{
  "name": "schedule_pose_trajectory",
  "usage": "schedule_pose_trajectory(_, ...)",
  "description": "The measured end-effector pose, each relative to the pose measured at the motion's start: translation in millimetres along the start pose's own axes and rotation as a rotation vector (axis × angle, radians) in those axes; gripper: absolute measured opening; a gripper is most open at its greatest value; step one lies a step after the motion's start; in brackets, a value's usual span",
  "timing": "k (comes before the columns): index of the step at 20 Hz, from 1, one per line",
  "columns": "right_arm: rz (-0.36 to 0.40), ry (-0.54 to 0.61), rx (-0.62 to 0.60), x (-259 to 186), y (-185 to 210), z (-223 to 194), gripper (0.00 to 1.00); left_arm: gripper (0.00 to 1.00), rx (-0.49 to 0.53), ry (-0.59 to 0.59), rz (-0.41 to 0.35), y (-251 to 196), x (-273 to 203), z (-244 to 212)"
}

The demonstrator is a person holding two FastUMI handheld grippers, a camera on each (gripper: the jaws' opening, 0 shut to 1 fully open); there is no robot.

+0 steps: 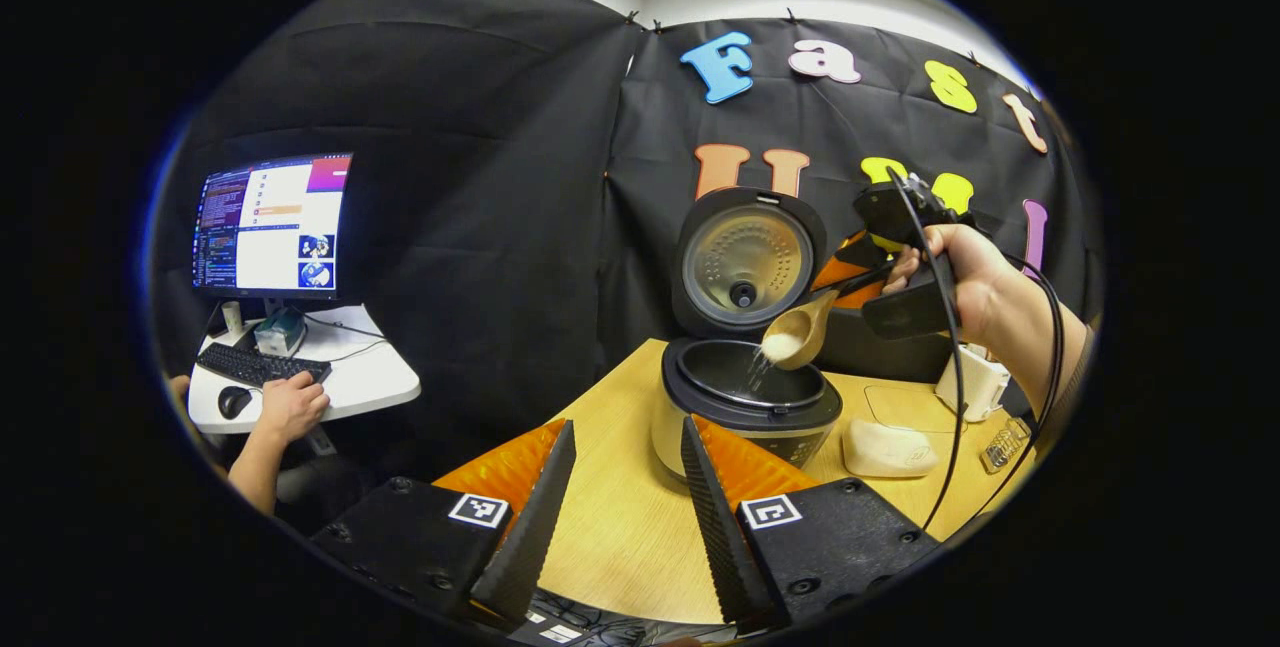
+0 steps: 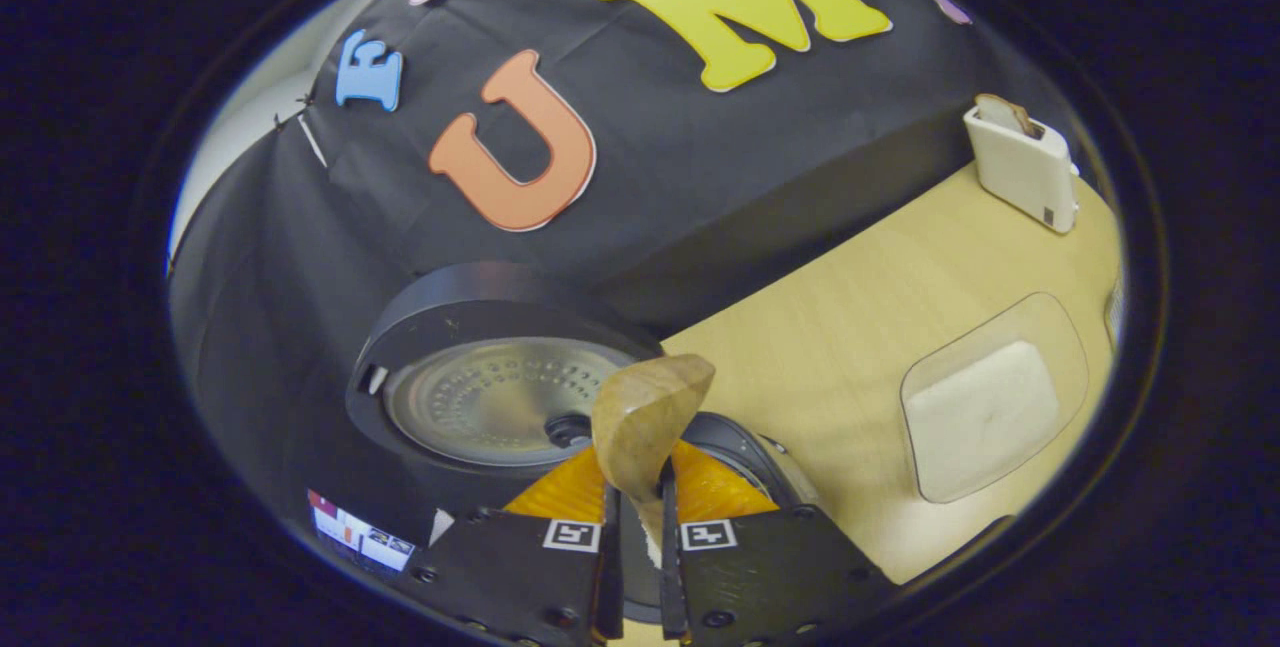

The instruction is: Close the left gripper, press the button to open the rice cooker; take a wooden spoon from the chopstick holder with the right hand, scoop a spoonful of rice and pour it into the rice cooker, then put the wooden spoon back into the chopstick holder.

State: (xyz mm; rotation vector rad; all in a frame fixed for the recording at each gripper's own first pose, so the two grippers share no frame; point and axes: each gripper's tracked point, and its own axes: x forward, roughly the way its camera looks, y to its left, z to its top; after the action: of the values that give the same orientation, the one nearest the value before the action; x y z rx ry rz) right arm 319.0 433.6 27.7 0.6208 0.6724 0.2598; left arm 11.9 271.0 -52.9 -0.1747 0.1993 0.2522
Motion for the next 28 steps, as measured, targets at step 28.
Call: schedule_pose_trajectory(28,-0.189,-0.242,-0.967,0.7,46.3,-21.7,0.1,0.7,0.058,-0.008,0.003,-0.3,0.9,-1.0)
